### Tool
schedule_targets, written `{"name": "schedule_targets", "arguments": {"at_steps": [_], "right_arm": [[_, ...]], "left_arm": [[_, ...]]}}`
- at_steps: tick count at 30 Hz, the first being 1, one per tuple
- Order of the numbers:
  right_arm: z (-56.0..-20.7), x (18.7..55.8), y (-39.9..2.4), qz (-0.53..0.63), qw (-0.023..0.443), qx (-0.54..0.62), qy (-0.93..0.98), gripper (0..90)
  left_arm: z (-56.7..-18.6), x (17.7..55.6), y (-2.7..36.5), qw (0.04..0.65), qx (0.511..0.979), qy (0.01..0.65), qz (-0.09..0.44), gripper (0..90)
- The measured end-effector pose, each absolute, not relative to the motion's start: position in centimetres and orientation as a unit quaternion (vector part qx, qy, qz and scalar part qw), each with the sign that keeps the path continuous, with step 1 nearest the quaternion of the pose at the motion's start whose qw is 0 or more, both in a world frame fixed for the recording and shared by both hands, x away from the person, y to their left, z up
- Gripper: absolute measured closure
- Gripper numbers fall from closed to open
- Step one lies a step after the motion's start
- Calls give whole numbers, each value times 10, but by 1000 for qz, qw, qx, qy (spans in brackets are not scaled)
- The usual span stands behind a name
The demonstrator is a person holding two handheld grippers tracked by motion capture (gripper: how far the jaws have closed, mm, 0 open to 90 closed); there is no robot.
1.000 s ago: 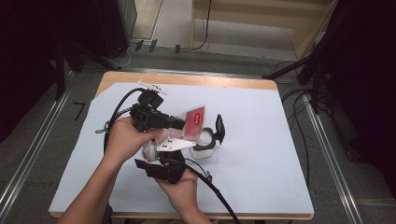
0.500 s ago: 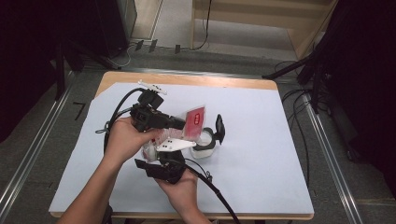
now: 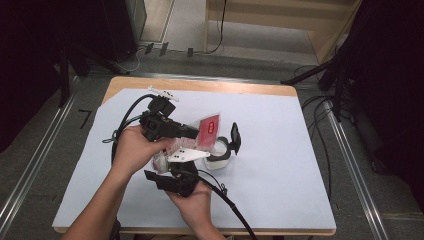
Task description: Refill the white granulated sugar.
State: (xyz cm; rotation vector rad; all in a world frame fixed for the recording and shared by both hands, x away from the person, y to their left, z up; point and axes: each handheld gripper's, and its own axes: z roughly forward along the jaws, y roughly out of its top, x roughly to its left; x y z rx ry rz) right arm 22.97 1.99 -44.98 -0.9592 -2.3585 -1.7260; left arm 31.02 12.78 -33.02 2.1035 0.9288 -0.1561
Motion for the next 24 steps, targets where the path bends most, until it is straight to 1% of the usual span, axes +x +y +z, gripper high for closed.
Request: {"name": "schedule_targets", "arguments": {"at_steps": [24], "right_arm": [[-449, 230, 20, -561, 35, -313, -766, 619]], "left_arm": [[-330, 310, 127, 404, 834, 371, -61, 797]]}}
